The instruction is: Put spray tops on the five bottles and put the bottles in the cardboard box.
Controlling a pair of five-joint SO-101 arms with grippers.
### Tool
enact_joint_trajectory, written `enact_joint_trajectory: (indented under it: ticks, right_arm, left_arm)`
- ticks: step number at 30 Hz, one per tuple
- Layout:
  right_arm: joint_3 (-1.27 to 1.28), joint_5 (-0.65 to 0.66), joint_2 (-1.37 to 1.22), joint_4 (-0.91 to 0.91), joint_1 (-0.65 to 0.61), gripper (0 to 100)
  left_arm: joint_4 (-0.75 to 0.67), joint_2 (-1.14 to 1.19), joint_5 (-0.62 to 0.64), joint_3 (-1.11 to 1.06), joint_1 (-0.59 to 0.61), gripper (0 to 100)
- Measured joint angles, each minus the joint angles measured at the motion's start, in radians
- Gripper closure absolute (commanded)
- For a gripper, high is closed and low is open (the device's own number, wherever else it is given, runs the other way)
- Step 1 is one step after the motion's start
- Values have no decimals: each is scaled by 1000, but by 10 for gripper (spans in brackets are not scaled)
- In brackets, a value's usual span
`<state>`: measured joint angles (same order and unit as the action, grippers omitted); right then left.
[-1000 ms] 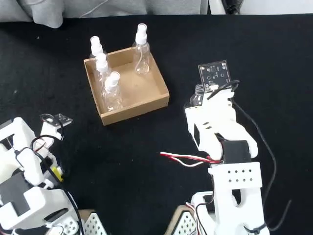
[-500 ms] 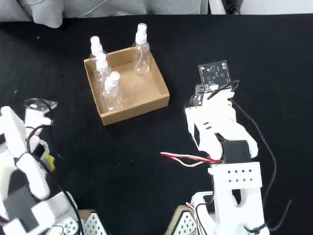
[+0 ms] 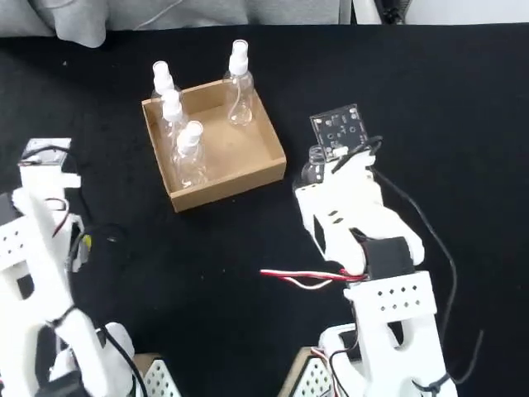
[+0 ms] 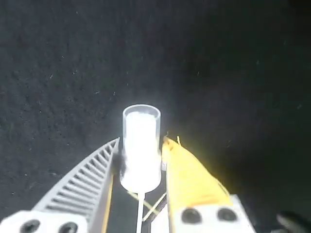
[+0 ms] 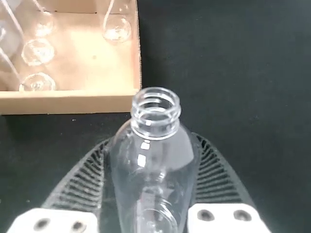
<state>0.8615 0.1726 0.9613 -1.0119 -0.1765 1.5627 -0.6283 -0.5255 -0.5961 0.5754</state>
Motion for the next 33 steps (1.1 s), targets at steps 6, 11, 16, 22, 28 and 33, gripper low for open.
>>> enact_joint_trajectory:
  ticks: [6,11,16,22,28,33]
  right_arm:
    - [0,0,0,-8,-32,902]
    - [14,0,0,-18,-64,902]
    - [14,0,0,-18,-66,902]
    - [14,0,0,-18,-66,902]
    - [14,0,15,-51,-115,902]
    - [75,0,123,-52,-126,902]
  left_arm:
    - [2,-146,180,0,-97,970]
    - [3,-269,315,0,-178,970]
    - [3,-310,431,0,-233,970]
    - [3,-322,595,9,-242,970]
    - [-28,-331,760,57,-242,971]
    - [-126,-446,875,58,-290,972]
